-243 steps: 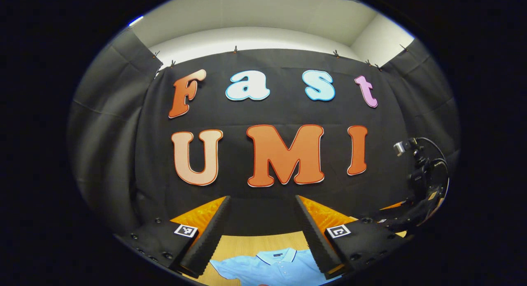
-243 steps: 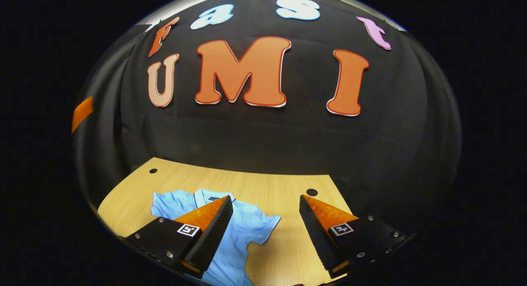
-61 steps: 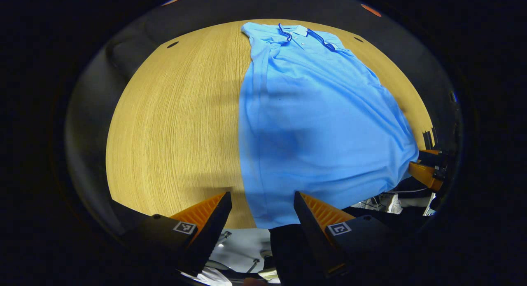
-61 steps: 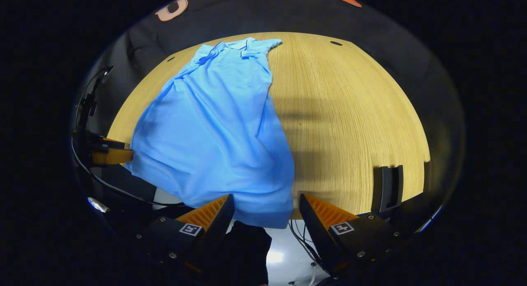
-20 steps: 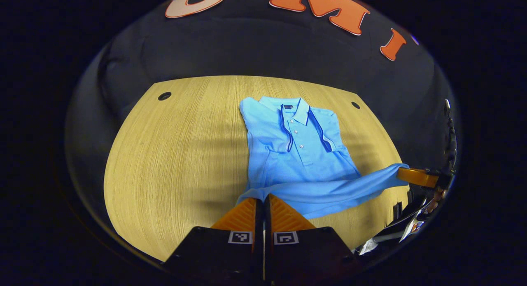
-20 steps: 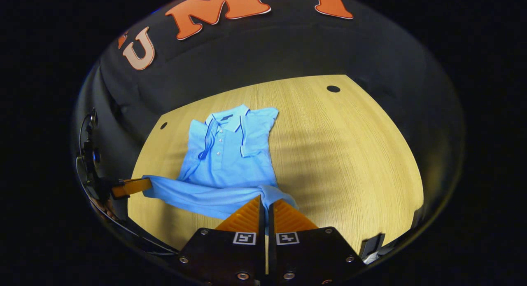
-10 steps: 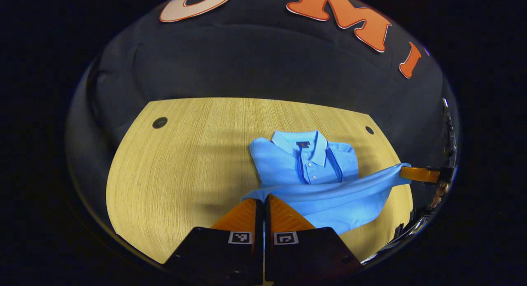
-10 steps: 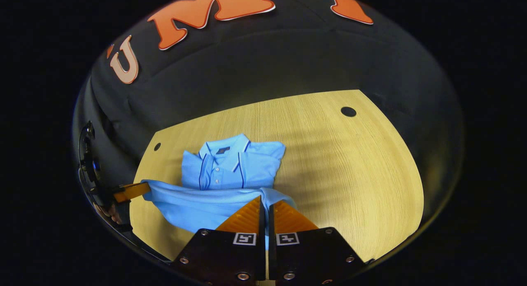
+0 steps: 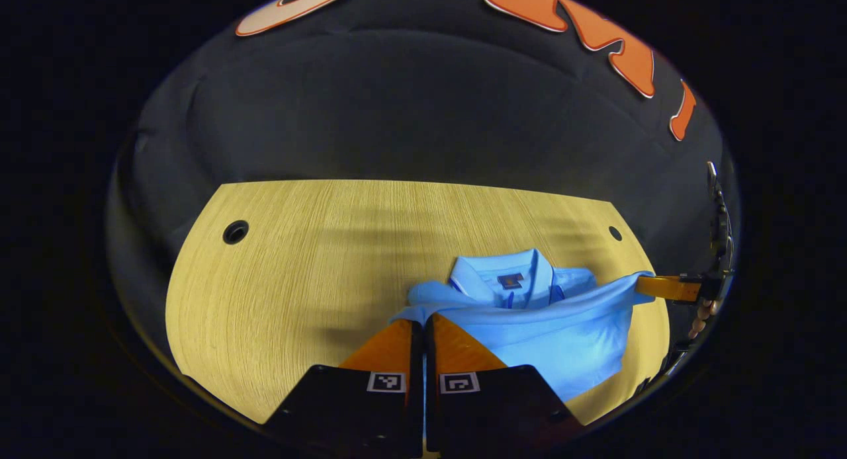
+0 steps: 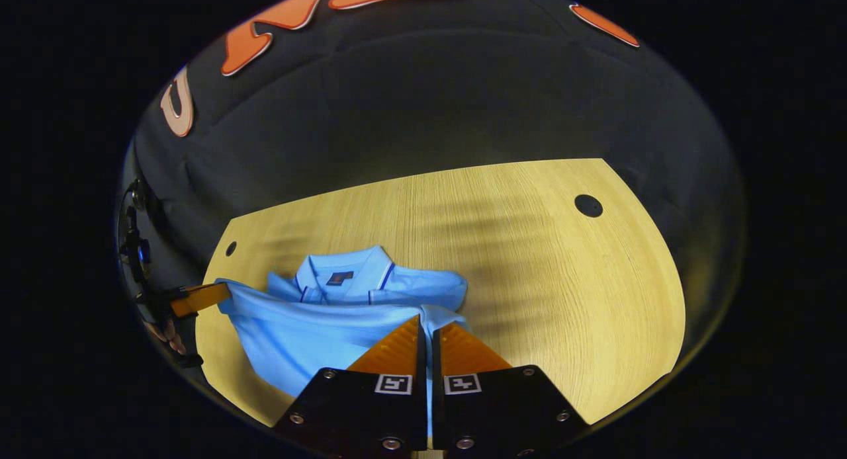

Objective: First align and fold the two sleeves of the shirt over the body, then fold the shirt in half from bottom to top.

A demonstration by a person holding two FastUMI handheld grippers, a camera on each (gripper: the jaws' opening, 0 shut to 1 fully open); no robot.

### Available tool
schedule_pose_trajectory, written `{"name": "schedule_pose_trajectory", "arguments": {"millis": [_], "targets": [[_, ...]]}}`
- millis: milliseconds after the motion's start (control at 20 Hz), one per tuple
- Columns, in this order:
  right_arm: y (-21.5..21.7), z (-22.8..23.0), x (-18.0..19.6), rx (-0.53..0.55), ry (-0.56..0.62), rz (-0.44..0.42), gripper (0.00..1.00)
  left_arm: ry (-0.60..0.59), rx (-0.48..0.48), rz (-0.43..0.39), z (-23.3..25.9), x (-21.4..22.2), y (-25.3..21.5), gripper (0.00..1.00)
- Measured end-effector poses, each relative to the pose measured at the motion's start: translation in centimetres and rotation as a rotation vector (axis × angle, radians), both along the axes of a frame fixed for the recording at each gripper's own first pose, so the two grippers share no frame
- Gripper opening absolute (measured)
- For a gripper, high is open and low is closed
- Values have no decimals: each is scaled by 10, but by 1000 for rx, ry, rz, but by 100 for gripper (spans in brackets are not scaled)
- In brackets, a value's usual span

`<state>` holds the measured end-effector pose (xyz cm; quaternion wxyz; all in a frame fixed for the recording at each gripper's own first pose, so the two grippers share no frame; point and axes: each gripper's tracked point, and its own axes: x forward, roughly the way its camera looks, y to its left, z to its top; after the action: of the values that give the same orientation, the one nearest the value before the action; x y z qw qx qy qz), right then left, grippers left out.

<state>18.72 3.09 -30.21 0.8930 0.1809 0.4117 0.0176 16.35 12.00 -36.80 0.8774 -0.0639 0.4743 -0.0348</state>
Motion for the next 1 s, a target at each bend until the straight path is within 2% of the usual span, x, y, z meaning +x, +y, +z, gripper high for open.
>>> {"name": "schedule_pose_trajectory", "arguments": {"millis": [150,300,400,450,500,550,600,650,750,850,1000], "targets": [[-1,-4,29,1,-10,-7,3,-2,27,0,-9,20,1,5],[-2,-5,47,20,-14,-39,4,-14,38,-10,-5,26,0,10],[-6,-9,46,-5,-8,-51,12,-24,40,-15,-3,27,0,50],[-9,-10,45,-31,-15,-43,27,-32,48,-11,1,27,3,70],[-11,-9,43,-53,-22,-28,29,-42,54,-7,6,27,4,91],[-12,-10,41,-65,-30,-15,49,-50,61,-4,12,26,7,87],[-13,-7,40,-69,-40,-7,54,-62,63,0,17,24,8,92],[-12,-3,39,-69,-53,1,64,-77,66,5,26,23,9,95],[-13,3,36,-74,-79,8,70,-102,67,16,42,18,9,98],[-16,8,35,-86,-109,2,84,-128,77,16,58,11,7,98],[-21,18,30,-102,-153,5,89,-167,105,-6,80,-2,-6,98]]}}
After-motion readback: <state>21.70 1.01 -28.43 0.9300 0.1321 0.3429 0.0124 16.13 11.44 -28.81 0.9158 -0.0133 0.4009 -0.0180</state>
